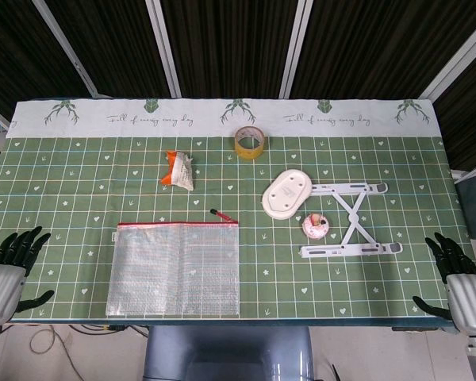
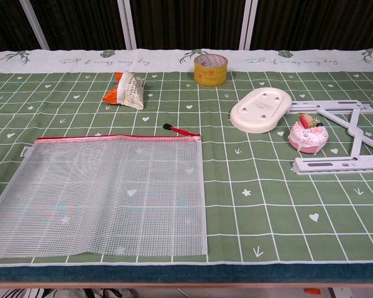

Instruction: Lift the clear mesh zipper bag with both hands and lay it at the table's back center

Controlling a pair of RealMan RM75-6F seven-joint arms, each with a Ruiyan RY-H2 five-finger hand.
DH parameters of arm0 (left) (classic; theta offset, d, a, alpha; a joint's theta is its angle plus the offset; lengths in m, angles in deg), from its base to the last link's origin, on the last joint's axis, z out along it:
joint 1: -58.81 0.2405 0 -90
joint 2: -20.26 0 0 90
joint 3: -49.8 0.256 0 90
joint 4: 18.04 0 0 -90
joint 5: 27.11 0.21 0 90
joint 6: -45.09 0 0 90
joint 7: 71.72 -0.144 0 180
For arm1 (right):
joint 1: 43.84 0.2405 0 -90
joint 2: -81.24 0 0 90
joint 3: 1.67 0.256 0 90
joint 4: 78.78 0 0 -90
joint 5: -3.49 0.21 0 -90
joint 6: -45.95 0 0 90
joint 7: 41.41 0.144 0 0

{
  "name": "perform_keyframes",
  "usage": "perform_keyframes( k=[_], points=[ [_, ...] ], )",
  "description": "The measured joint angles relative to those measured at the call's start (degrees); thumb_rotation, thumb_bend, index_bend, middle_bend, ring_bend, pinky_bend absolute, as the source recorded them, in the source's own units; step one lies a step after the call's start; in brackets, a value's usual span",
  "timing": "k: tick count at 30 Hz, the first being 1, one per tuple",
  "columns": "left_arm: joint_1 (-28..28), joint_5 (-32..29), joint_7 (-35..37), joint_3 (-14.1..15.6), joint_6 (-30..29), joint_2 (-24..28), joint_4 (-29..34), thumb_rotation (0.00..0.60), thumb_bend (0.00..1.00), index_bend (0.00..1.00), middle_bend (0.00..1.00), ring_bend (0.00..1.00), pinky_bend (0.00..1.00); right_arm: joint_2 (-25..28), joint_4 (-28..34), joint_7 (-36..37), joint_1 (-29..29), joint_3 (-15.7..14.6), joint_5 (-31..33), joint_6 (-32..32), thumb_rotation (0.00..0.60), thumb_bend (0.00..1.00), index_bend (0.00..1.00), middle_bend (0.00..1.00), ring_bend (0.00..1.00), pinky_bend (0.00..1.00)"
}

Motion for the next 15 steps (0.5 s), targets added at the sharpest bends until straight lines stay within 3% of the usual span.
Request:
perform_keyframes(
  k=[15],
  points=[
    [-0.31,-1.14,-1.03,-0.08,1.32,0.35,0.79,0.600,0.05,0.00,0.00,0.00,0.00,0.01,0.62,-0.39,0.02,0.13,1.34,-0.68,0.600,0.16,0.00,0.00,0.00,0.21]
  ],
)
